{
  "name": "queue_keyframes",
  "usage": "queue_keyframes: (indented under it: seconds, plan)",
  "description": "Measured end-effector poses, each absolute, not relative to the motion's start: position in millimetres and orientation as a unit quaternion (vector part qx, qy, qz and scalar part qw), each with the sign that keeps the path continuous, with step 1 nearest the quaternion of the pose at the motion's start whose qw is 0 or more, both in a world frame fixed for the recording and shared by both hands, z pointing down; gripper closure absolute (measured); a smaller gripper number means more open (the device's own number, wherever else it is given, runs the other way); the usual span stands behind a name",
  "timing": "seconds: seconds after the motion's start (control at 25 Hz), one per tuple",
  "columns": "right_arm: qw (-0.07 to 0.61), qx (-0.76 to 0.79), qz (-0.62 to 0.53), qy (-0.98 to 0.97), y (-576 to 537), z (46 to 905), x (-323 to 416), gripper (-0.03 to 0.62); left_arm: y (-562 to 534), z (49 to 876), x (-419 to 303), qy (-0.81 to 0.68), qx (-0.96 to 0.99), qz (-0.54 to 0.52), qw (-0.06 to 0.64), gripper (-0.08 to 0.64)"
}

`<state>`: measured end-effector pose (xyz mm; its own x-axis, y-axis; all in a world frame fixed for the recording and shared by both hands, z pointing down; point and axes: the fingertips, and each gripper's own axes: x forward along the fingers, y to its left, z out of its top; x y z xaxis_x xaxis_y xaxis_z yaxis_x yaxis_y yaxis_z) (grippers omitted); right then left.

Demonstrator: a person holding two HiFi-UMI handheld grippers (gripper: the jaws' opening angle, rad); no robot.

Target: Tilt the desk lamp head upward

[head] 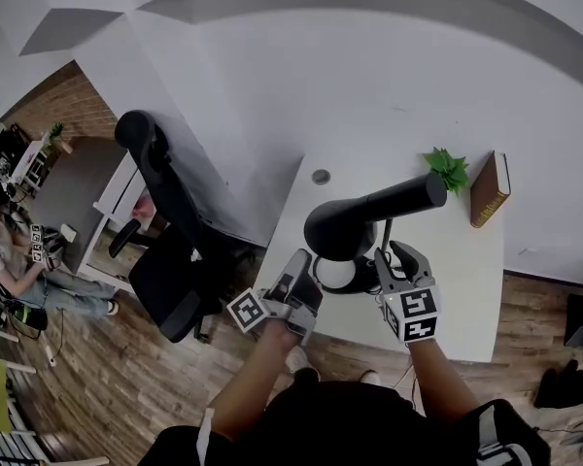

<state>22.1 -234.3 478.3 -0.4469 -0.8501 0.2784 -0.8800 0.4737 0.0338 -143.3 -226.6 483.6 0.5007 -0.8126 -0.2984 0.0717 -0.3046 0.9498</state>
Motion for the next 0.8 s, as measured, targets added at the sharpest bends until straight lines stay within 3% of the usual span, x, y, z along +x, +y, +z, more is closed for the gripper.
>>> queue_keyframes:
  seconds: [0.48, 0.56, 0.8]
  plan:
    - [0.135, 0.537, 0.057, -0.831, -246.5, 480.5, 20.4, 0.528, -257.5, 472.6, -123.6, -0.218, 0.684, -0.423, 0.554, 0.383]
    - [0.138, 0.543, 0.051, -0.827, -248.6, 480.0, 21.5, 0.557, -258.9, 470.9, -125.5, -0.209, 0.68, -0.433, 0.554, 0.454]
    - [0.145, 0.546, 0.048, -0.824, -247.3, 479.4, 22.0, 0.56, -257.8, 469.6, -124.6, -0.172, 0.662, -0.459, 0.567, 0.485]
